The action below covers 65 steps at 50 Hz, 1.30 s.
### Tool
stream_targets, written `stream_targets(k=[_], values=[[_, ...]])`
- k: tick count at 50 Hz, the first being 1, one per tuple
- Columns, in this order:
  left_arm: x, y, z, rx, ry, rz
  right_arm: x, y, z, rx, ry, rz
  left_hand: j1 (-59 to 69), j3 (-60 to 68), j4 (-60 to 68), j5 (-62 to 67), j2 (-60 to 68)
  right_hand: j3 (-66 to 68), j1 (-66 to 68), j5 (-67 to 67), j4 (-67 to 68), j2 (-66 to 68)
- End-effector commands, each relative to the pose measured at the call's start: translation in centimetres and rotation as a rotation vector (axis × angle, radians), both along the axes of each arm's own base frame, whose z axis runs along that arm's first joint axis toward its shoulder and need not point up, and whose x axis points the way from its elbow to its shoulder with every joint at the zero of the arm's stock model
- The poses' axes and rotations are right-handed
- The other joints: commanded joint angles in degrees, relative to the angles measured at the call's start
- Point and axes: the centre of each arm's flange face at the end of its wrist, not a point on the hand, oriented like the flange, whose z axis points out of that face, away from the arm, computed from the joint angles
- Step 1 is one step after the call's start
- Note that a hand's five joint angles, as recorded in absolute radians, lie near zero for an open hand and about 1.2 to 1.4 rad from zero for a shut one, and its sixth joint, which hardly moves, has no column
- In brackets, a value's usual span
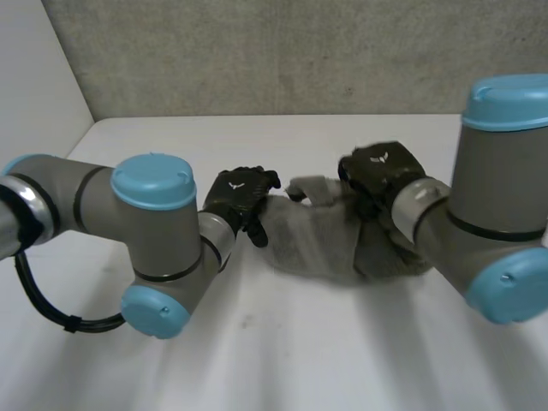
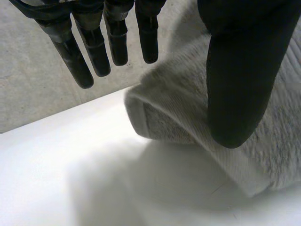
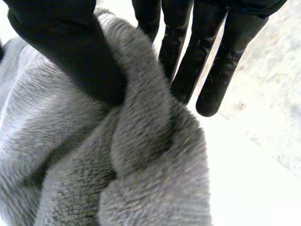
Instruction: Fold the towel.
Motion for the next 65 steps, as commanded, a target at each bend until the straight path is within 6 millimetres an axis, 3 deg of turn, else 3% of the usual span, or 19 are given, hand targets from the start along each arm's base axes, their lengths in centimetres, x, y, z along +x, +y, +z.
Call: stream_targets(k=[1, 3, 5, 17, 22, 27, 31, 38, 44, 47, 49, 52, 54, 58, 60, 61, 62, 63, 65], values=[[1.4, 0.9, 2.1, -0.002, 0.009, 0.013, -4.0, -0.7, -0.7, 0.064, 0.191, 0.006, 2.0, 2.0, 2.1, 2.1, 2.0, -26.3, -33.2, -26.8, -26.4, -26.2], [1.5, 1.2, 2.7, -0.011, 0.019, 0.012, -5.0, -1.9, 0.1, 0.021, 0.193, -0.029, 2.0, 2.0, 2.1, 2.1, 2.0, -37.8, -44.7, -38.3, -37.9, -37.8], [1.4, 1.2, 3.0, -0.016, 0.023, 0.01, -4.9, -2.0, 0.6, -0.001, 0.182, -0.029, 2.0, 2.0, 2.1, 2.1, 2.0, -39.9, -46.8, -40.4, -40.0, -39.9], [0.7, 3.8, 2.3, 0.02, -0.01, -0.04, -3.1, -2.0, 3.4, -0.073, 0.014, 0.003, 2.1, 2.2, 2.3, 2.2, 2.2, -37.2, -44.1, -37.7, -37.3, -37.2], [2.0, 4.9, 0.9, 0.072, -0.054, -0.029, -0.8, -0.8, 2.0, -0.024, -0.002, 0.152, 2.0, 2.0, 2.1, 2.1, 2.0, -34.6, -41.4, -35.0, -34.6, -34.5], [2.4, 4.7, 0.2, 0.075, -0.062, -0.007, -0.1, -1.1, 0.7, 0.039, 0.015, 0.176, -4.0, -4.0, -3.9, -4.0, -4.0, -31.4, -38.2, -31.8, -31.4, -31.3], [2.3, 4.3, -0.4, 0.067, -0.069, 0.004, 0.3, -1.0, -0.1, 0.077, 0.025, 0.19, -5.4, -5.4, -5.3, -5.3, -5.4, -28.7, -35.5, -29.1, -28.7, -28.6], [1.7, 3.7, -3.5, 0.106, -0.109, 0.001, 1.7, -0.6, -2.8, 0.146, 0.055, 0.217, -5.3, -5.2, -5.1, -5.2, -5.2, -26.5, -33.3, -26.9, -26.5, -26.4], [1.3, 3.3, -4.4, 0.116, -0.116, -0.001, 1.9, -0.6, -4.3, 0.18, 0.072, 0.221, -4.6, -4.5, -4.4, -4.5, -4.5, -22.8, -29.6, -23.2, -22.8, -22.7], [1.1, 3.1, -5.0, 0.119, -0.124, -0.002, 2.1, -0.9, -4.6, 0.179, 0.072, 0.216, 0.8, 0.9, 0.9, 0.9, 0.8, -11.8, -18.7, -12.3, -11.9, -11.8], [0.8, 2.7, -5.2, 0.113, -0.127, -0.002, 2.2, -1.5, -4.2, 0.152, 0.067, 0.207, 20.4, 20.4, 20.5, 20.5, 20.4, 11.2, 4.4, 10.8, 11.2, 11.3], [0.6, 2.5, -5.2, 0.105, -0.13, -0.005, 2.4, -2.3, -3.7, 0.118, 0.063, 0.185, 33.1, 33.2, 33.2, 33.2, 33.1, 25.8, 18.9, 25.3, 25.7, 25.8], [0.1, 1.8, -4.5, 0.067, -0.131, -0.007, 2.5, -3.0, -3.0, 0.082, 0.057, 0.163, 58.2, 58.3, 58.3, 58.3, 58.2, 25.8, 18.9, 25.3, 25.7, 25.8], [-0.5, 0.7, -2.9, -0.01, -0.131, -0.01, 2.6, -4.9, -0.6, -0.026, 0.016, 0.115, 58.3, 58.4, 58.5, 58.4, 58.4, 25.8, 18.9, 25.3, 25.7, 25.8], [-1.2, -0.8, 0.5, -0.129, -0.112, 0.003, 2.9, -6.2, 2.5, -0.153, -0.063, 0.091, 58.3, 58.4, 58.5, 58.4, 58.4, 25.8, 18.9, 25.3, 25.7, 25.8], [-1.2, -0.8, 0.5, -0.13, -0.112, 0.003, 2.9, -6.2, 2.6, -0.154, -0.064, 0.09, 58.3, 58.4, 58.5, 58.4, 58.4, 25.8, 18.9, 25.3, 25.7, 25.8], [-1.1, -1.8, 3.0, -0.2, -0.092, 0.043, 3.0, -6.6, 4.4, -0.22, -0.121, 0.08, 58.3, 58.4, 58.5, 58.4, 58.4, 25.8, 18.9, 25.3, 25.7, 25.8], [-1.1, -1.8, 3.0, -0.201, -0.092, 0.043, 3.0, -6.7, 4.5, -0.221, -0.122, 0.08, 58.3, 58.4, 58.5, 58.4, 58.4, 25.8, 18.9, 25.3, 25.7, 25.8], [0.0, -3.6, 9.0, -0.341, -0.023, 0.148, 1.6, -7.6, 9.6, -0.381, -0.262, 0.029, 58.3, 58.4, 58.5, 58.4, 58.4, 25.8, 18.9, 25.3, 25.7, 25.8]])
